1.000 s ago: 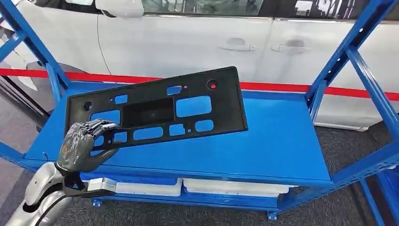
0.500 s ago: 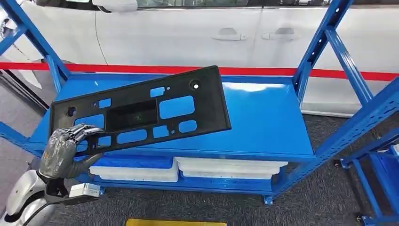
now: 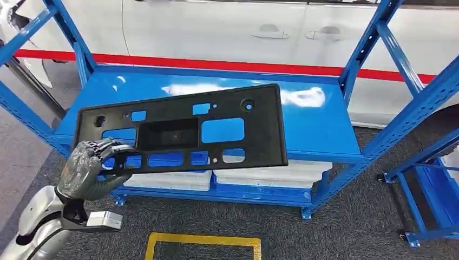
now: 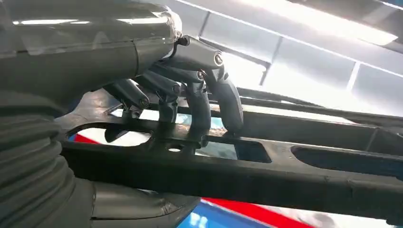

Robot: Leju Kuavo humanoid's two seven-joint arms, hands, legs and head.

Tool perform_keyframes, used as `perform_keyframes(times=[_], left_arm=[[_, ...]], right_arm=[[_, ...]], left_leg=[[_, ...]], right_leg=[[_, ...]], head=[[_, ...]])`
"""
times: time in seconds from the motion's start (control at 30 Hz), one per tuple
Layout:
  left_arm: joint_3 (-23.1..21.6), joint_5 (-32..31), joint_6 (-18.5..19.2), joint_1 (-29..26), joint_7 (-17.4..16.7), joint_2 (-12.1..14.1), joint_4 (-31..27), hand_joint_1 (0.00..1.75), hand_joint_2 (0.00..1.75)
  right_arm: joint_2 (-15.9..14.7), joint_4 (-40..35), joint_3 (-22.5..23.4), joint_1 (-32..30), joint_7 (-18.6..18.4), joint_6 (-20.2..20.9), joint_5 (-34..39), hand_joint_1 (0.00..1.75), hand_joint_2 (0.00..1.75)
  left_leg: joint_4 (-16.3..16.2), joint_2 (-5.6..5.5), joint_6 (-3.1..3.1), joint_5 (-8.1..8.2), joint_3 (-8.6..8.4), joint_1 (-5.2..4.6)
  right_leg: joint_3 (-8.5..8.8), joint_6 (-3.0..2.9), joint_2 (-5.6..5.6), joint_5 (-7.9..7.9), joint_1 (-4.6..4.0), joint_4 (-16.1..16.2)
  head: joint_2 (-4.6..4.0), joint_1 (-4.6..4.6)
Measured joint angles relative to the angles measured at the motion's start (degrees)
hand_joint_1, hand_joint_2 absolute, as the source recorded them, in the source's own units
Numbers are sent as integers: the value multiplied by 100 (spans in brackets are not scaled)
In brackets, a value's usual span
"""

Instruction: Take the parts from the cabinet and place them on the table.

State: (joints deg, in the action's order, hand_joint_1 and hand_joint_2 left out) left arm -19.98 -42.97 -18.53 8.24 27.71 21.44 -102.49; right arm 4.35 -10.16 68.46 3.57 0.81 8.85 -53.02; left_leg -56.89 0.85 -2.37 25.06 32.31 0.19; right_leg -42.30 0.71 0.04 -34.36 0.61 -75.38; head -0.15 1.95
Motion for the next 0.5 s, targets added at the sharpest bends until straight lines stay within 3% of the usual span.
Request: perform_keyframes(times=[0.03, 0.1, 0.13, 0.17, 0.2, 0.27, 0.3, 0.33, 0.37, 0.43, 0.47, 0.5], left_arm=[[-46, -7, 4, 20, -2, -11, 13, 175, 175], [-120, -6, 22, 67, 9, -24, 37, 175, 175], [-166, -6, 57, 111, 20, -24, 46, 175, 175], [-197, -6, 101, 156, 37, -24, 55, 175, 175], [-218, 0, 133, 204, 61, -22, 72, 175, 175], [-288, 31, 195, 304, 90, -22, 116, 175, 175], [-330, 33, 216, 338, 114, -20, 138, 175, 175], [-362, 46, 212, 354, 159, -9, 170, 175, 175], [-389, 64, 199, 383, 188, -4, 203, 175, 175], [-448, 140, 103, 465, 291, 9, 326, 175, 175], [-474, 179, 16, 468, 343, 7, 397, 175, 175], [-487, 210, -46, 467, 385, 7, 446, 175, 175]], right_arm=[[0, 0, 4, -1, -11, 2, 0, 0, 0], [0, 0, 9, -3, -6, 22, -4, 0, 0], [0, -2, 9, -3, 15, 26, -11, 0, 0], [-4, -11, 9, 5, 40, 35, -22, 0, 0], [-4, -20, 9, 13, 57, 41, -28, 0, 0], [-4, -20, 7, 30, 118, 52, -50, 0, 0], [-4, -22, 7, 30, 162, 52, -72, 0, 0], [2, -20, 4, 34, 220, 52, -131, 0, 0], [-2, -24, -4, 49, 267, 63, -184, 0, 0], [-50, -26, -75, 74, 324, 85, -396, 0, 0], [-87, -26, -133, 93, 330, 83, -496, 0, 0], [-114, -26, -179, 116, 330, 83, -551, 0, 0]], left_leg=[[-16, 10, 8, -62, 113, -7], [-71, 18, 27, -172, 309, -21], [-100, 18, 42, -218, 385, -25], [-138, 17, 68, -256, 443, -36], [-154, 26, 101, -308, 481, -45], [-107, 38, 161, -441, 503, -14], [-97, 32, 190, -494, 506, -19], [-141, 2, 219, -421, 554, -6], [-274, -32, 260, -151, 622, -8], [-1059, -33, 308, 587, 800, 23], [-1494, -32, 334, 809, 873, 40], [-1784, -33, 356, 836, 886, 54]], right_leg=[[101, -6, -1, 201, 0, -27], [607, -54, -1, 600, -6, 495], [980, -96, 0, 626, -21, 965], [1402, -147, 0, 441, -63, 1501], [1547, -158, -8, 305, -75, 1876], [1464, -184, -5, 392, -108, 1840], [1438, -215, -7, 456, -93, 1866], [1398, -254, -55, 547, -32, 1915], [1336, -282, -46, 616, -32, 1920], [1160, -323, -60, 749, -33, 1902], [1064, -324, -61, 820, -34, 1891], [962, -321, -61, 885, -32, 1870]], head=[[0, 0], [0, 0], [0, 0], [0, 0], [0, 2], [0, 0], [0, 0], [0, -2], [0, 2], [0, 0], [0, 2], [0, 0]])
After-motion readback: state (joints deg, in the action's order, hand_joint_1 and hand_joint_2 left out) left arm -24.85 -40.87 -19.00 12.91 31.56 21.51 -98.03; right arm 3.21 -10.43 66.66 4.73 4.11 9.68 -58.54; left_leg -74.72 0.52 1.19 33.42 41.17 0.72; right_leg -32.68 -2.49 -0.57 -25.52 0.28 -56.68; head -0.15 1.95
